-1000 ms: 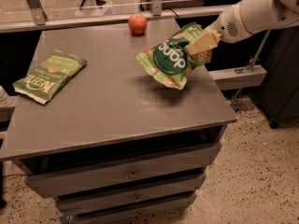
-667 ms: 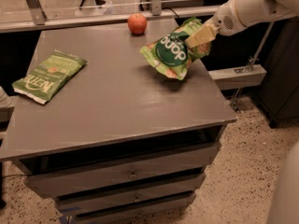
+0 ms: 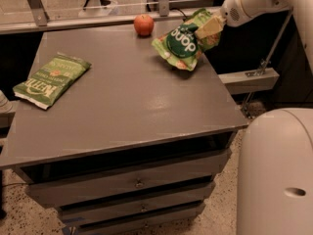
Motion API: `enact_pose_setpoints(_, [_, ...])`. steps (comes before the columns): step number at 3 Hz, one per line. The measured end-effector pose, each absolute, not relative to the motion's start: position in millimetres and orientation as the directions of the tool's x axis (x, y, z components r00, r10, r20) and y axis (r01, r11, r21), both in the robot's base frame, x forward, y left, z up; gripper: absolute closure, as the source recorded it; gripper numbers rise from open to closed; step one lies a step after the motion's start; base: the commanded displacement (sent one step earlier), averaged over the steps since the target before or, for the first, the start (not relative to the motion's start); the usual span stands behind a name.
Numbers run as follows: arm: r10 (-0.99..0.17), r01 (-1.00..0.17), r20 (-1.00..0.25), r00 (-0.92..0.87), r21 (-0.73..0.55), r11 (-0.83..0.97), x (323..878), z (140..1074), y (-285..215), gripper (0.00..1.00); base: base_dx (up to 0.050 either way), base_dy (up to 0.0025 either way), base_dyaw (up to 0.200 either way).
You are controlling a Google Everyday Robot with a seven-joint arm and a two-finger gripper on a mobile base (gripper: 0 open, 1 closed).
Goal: Move green rice chip bag near apple
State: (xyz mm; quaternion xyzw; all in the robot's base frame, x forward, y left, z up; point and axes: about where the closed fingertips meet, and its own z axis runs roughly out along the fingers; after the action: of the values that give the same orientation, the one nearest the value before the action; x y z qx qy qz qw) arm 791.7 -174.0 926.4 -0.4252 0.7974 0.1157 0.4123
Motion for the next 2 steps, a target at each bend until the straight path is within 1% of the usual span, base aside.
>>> enact_pose_setpoints(1, [-0.566, -0.729, -0.773, -0.287, -0.206, 0.652, 814.5, 940.3, -171.8, 1.00, 0.000, 0.00000, 0.000])
enact_pose_setpoints(2, [-0.526, -0.646, -0.781, -0.338, -0.214, 0.733, 831.9, 944.7, -177.6, 1.00, 0.000, 0.00000, 0.000])
